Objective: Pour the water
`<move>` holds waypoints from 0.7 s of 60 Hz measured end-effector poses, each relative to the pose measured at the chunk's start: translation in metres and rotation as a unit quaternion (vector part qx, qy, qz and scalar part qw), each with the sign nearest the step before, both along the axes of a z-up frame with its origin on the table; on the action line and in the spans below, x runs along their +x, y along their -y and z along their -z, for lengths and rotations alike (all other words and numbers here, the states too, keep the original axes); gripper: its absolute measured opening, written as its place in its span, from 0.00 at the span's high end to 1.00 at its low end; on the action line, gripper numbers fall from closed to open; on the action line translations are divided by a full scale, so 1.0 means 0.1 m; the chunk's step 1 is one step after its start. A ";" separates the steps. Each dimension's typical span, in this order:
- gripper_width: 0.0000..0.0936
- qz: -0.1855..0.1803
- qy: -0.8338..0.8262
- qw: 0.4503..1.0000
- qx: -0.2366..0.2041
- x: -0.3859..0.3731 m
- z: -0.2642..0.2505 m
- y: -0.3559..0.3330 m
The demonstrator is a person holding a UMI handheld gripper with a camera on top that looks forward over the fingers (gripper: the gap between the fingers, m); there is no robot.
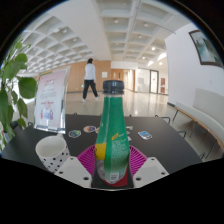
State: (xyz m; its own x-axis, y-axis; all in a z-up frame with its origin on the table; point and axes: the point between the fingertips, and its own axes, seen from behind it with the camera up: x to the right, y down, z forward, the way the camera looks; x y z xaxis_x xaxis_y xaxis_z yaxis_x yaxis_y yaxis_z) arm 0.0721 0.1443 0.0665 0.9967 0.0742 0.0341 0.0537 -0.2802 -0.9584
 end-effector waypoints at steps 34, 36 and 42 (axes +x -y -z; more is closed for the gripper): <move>0.08 0.019 0.017 0.999 -0.029 0.06 -0.64 1.32; 0.09 0.015 0.022 0.999 -0.029 0.06 -0.73 1.51; 0.08 0.020 0.029 0.999 -0.037 -0.06 -0.90 2.14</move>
